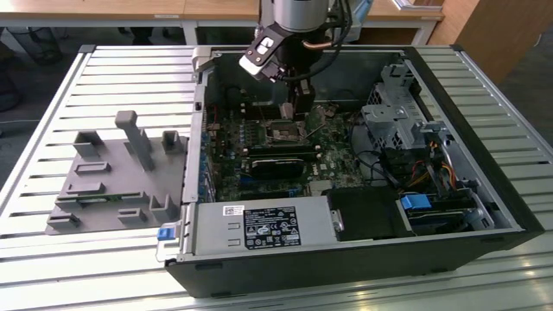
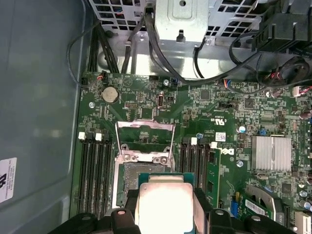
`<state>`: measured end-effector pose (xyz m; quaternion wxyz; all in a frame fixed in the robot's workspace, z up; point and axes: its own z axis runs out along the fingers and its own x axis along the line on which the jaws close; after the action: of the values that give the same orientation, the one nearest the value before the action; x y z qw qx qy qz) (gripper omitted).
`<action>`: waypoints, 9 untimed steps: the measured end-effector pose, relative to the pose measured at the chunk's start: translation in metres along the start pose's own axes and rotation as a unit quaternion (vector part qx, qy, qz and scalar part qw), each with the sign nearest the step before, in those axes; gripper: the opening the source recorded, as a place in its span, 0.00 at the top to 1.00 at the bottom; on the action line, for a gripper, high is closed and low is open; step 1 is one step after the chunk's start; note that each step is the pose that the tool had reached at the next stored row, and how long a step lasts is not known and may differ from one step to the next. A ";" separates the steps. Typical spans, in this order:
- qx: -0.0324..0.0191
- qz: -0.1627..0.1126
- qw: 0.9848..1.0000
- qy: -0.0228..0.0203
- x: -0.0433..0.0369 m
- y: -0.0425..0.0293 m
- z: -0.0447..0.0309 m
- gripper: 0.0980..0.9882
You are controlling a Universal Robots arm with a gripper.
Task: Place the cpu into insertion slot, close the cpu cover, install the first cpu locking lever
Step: 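Place the cpu into insertion slot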
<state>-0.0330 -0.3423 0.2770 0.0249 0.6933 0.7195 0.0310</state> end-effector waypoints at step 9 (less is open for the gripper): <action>0.000 0.008 1.000 -0.002 0.0026 -0.0021 0.0102 0.52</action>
<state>-0.0344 -0.3397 0.2667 0.0263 0.6991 0.7140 0.0297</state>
